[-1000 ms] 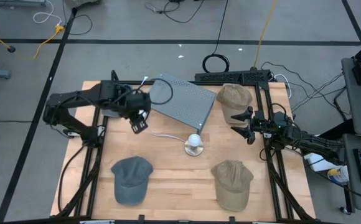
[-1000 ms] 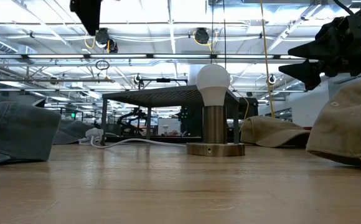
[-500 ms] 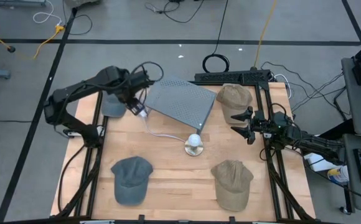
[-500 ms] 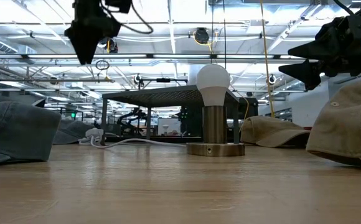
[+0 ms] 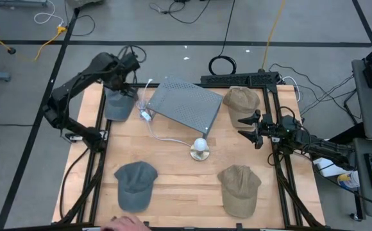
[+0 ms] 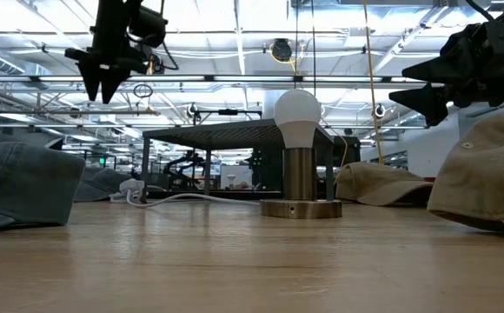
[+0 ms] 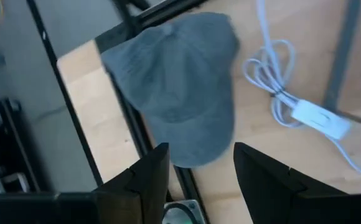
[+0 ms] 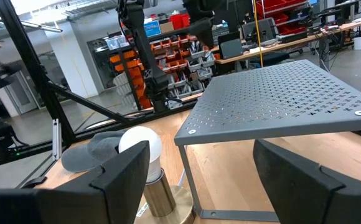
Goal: Pick & Place hat
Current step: Put the top gray cap on the shelf
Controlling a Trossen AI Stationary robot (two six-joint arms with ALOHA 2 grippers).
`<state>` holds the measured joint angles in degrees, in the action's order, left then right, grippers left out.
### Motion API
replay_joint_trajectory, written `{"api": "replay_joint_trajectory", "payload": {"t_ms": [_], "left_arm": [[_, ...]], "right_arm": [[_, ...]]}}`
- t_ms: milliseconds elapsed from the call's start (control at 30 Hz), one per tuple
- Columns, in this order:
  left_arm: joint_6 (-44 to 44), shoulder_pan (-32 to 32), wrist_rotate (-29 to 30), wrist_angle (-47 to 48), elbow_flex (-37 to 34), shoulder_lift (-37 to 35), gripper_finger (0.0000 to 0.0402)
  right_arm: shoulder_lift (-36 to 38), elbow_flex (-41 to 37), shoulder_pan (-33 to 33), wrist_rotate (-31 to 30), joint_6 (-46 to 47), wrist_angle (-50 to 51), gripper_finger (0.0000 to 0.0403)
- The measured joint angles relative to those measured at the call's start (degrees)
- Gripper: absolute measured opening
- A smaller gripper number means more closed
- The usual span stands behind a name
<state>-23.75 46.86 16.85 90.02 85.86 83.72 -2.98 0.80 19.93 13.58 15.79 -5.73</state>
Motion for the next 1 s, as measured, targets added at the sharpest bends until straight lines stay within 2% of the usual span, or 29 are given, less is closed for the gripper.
{"api": "replay_joint_trajectory", "payload": {"t_ms": [233,700,1000], "left_arm": [[-5.03,4.88,-0.43,0.03,0.00,2.56,0.0182],[-2.05,9.77,-4.72,-0.81,0.00,17.35,0.0182],[-3.38,14.88,-4.90,-4.66,-0.02,21.77,0.0182]], "right_arm": [[0.00,-0.02,0.00,0.00,0.00,-0.01,0.0279],[0.00,0.00,0.01,0.00,0.00,-0.01,0.0279],[0.00,-0.02,0.00,0.00,0.00,0.00,0.0279]]}}
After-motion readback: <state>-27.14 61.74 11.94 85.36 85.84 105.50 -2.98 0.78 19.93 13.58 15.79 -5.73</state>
